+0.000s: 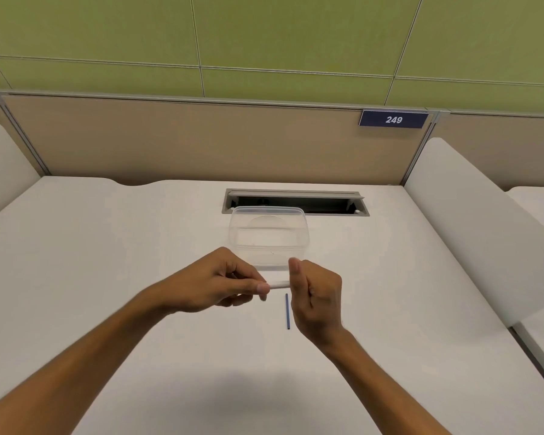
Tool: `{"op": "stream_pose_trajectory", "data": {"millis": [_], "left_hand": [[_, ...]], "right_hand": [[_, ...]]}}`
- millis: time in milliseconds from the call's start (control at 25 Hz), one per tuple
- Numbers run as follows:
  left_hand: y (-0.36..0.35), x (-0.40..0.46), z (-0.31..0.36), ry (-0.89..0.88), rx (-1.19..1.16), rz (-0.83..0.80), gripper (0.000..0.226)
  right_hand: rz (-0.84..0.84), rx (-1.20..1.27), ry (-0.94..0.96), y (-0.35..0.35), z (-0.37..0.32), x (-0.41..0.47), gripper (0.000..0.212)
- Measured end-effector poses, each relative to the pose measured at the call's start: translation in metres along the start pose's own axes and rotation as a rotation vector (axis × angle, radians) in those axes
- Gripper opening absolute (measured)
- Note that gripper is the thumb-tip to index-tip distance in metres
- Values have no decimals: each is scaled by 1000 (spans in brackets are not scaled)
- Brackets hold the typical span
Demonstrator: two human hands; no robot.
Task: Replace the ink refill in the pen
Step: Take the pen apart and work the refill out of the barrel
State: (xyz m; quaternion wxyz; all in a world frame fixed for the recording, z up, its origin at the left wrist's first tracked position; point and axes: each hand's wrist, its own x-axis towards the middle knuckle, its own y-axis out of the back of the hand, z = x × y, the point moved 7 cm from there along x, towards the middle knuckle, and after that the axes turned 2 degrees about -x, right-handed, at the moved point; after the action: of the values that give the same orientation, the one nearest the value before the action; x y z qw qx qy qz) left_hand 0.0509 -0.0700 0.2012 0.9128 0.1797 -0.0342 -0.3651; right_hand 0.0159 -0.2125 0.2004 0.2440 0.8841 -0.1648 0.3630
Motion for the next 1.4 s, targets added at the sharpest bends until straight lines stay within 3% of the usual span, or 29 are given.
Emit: {"op": "stream_pose_trajectory", "data": {"millis": [80,120,200,320,480,600,800,880,1000,1120,1240,1400], "left_hand": [[0,-1,2,14,22,-43,22],[2,-1,2,-13,81,12,22],[11,-3,5,-130,329,194,23],[6,-9,12,-352,992,353,33],[-4,-9,9,-389,1207,362,37],[-5,-11,12,-407,1181,386,36],[6,-9,17,-356,1002,341,38],[12,-9,16,-290,776,318,35],[18,-5,11,-112,241,184,23],[12,-5,9,25,51,30,22],[15,-5,5,22,80,89,24],[24,-10,8,-182,536,317,29]], "right_hand": [[18,-64,106,1,-2,-3,46],[20,-70,43,1,3,-3,47],[-45,6,-274,-6,21,-6,51],[-197,280,-727,-22,45,-25,53],[-345,425,-896,-30,46,-35,49],[-320,411,-833,-27,44,-30,50],[-259,162,-497,-18,32,-16,46],[-241,105,-380,-14,25,-12,46],[-222,2,-139,-7,13,-7,41],[-211,-95,76,-5,5,-9,33],[-229,-85,-22,-6,11,-12,29],[-263,196,-493,-13,27,-17,40]]}}
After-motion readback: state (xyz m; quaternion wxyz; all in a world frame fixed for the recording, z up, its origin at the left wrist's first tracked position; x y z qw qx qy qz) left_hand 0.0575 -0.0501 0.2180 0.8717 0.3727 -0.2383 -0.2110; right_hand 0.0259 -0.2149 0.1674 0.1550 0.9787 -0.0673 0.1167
